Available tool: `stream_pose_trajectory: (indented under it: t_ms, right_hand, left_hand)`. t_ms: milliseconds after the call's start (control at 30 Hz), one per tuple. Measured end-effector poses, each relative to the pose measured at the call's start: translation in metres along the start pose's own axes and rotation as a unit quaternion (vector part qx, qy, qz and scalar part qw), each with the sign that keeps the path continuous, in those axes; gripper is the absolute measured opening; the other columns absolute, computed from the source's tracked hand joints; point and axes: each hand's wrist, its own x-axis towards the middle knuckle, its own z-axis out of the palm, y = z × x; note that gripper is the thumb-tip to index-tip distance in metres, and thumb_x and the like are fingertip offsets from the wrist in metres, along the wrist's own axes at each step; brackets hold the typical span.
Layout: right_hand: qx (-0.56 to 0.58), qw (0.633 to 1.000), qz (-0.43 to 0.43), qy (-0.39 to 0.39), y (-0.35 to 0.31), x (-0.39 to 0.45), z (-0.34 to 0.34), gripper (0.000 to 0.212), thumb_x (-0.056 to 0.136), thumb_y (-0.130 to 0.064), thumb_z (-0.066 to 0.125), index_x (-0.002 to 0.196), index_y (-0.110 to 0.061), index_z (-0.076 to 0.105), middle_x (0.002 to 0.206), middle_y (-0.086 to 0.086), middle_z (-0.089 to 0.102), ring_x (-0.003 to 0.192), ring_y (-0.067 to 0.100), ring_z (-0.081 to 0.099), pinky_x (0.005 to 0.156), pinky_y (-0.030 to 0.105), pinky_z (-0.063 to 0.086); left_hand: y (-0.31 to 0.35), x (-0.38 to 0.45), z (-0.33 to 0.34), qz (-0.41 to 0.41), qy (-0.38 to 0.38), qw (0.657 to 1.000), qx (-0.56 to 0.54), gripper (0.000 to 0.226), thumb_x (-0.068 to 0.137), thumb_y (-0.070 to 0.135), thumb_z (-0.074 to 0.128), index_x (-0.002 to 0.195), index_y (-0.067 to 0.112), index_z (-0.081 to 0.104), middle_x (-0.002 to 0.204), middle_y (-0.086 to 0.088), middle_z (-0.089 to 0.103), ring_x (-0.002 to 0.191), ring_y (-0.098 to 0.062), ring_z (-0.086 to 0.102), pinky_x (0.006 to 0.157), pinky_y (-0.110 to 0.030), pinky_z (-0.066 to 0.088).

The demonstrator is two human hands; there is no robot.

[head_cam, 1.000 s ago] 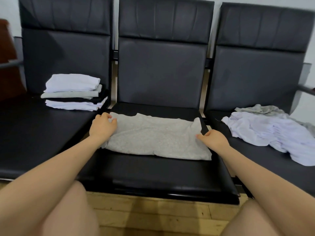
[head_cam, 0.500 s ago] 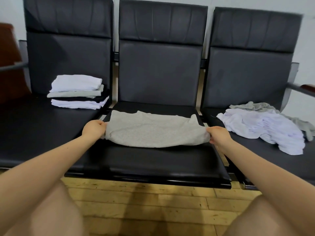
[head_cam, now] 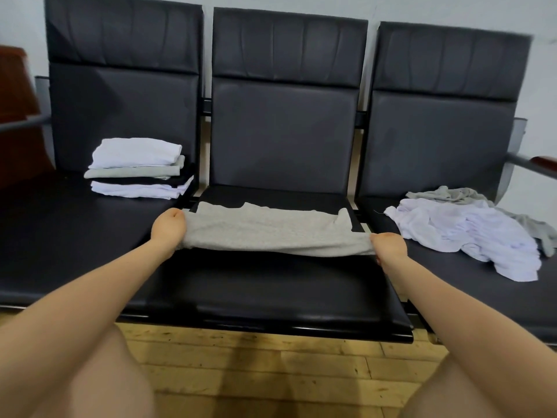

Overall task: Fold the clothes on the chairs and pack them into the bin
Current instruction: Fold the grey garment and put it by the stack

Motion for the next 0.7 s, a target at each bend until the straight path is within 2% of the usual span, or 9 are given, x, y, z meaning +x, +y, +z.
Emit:
stream_pose_trajectory:
  t_ms: [67,133,200,300,400,500,533,600,700]
  right_hand:
    - [-0.021,0.999,-0.038,0.027,0.012,0.006,-0.005,0.021,0.095,-0.006,0.043,0.091,-0.001,0.063,0.097,0.02,0.063,0.086,0.031,0.059,0.077,0.036,0.045]
    - [-0.108,0.988,-0.094,0.054,0.025,0.005,-0.008,0.022,0.091,-0.009,0.045,0.069,-0.01,0.05,0.076,0.012,0.056,0.073,0.028,0.051,0.067,0.032,0.04]
    - [-0.152,0.982,-0.098,0.044,0.03,0.004,-0.007,0.025,0.09,-0.013,0.045,0.065,-0.014,0.044,0.071,0.006,0.051,0.071,0.026,0.05,0.064,0.031,0.038]
    - [-0.169,0.978,-0.122,0.011,0.029,0.001,-0.006,0.022,0.091,-0.017,0.045,0.069,-0.014,0.047,0.073,0.004,0.054,0.066,0.019,0.049,0.057,0.03,0.035]
    - [-0.187,0.973,-0.138,-0.011,0.026,-0.001,-0.004,0.008,0.089,-0.018,0.047,0.084,-0.014,0.053,0.08,0.003,0.058,0.074,0.019,0.054,0.063,0.031,0.038]
    - [-0.158,0.976,-0.152,-0.013,0.018,0.004,0.001,0.009,0.088,-0.02,0.049,0.093,-0.014,0.052,0.084,0.004,0.061,0.08,0.023,0.058,0.065,0.032,0.041]
    - [-0.147,0.977,-0.155,-0.009,0.015,0.006,0.004,0.01,0.089,-0.022,0.05,0.09,-0.013,0.053,0.081,0.004,0.062,0.078,0.023,0.059,0.065,0.032,0.042]
    - [-0.138,0.975,-0.174,0.002,0.006,0.013,0.014,0.025,0.091,-0.027,0.052,0.07,-0.014,0.052,0.064,0.003,0.057,0.063,0.02,0.055,0.059,0.03,0.041]
    - [-0.131,0.972,-0.194,0.016,-0.009,0.021,0.029,0.051,0.092,-0.035,0.053,0.049,-0.017,0.033,0.046,-0.001,0.034,0.045,0.017,0.036,0.048,0.029,0.031]
  left_hand:
    - [-0.008,0.001,-0.008,0.056,-0.003,0.993,0.1,0.028,0.098,0.016,0.033,0.094,0.004,0.058,0.093,-0.009,0.054,0.086,-0.024,0.047,0.078,-0.032,0.035]
    - [-0.016,0.003,-0.017,0.08,-0.027,0.982,0.167,0.031,0.098,0.015,0.033,0.09,-0.004,0.056,0.09,-0.014,0.057,0.083,-0.028,0.049,0.076,-0.034,0.037]
    - [-0.022,0.004,-0.022,0.092,-0.043,0.971,0.217,0.033,0.099,0.016,0.032,0.087,-0.004,0.056,0.091,-0.018,0.059,0.085,-0.033,0.053,0.079,-0.038,0.041]
    - [-0.023,0.003,-0.024,0.084,-0.067,0.961,0.253,0.031,0.097,0.017,0.034,0.083,0.001,0.057,0.092,-0.015,0.06,0.088,-0.032,0.054,0.082,-0.038,0.043]
    - [-0.024,0.003,-0.021,0.088,-0.082,0.955,0.27,0.022,0.091,0.019,0.043,0.076,0.009,0.056,0.086,-0.009,0.061,0.083,-0.027,0.054,0.078,-0.036,0.044]
    - [-0.019,0.001,-0.017,0.09,-0.058,0.965,0.241,0.012,0.088,0.025,0.05,0.085,0.015,0.058,0.083,-0.001,0.061,0.081,-0.023,0.057,0.072,-0.035,0.045]
    - [-0.017,0.002,-0.014,0.094,-0.044,0.968,0.23,0.013,0.088,0.027,0.051,0.088,0.015,0.057,0.082,-0.001,0.061,0.08,-0.023,0.057,0.07,-0.034,0.044]
    - [-0.009,0.003,-0.005,0.101,-0.025,0.971,0.215,0.019,0.089,0.029,0.049,0.091,0.012,0.058,0.083,-0.006,0.062,0.08,-0.027,0.058,0.066,-0.034,0.042]
    - [0.003,0.008,0.017,0.1,-0.03,0.971,0.213,0.032,0.092,0.032,0.047,0.1,0.005,0.062,0.099,-0.013,0.065,0.093,-0.032,0.06,0.074,-0.035,0.045]
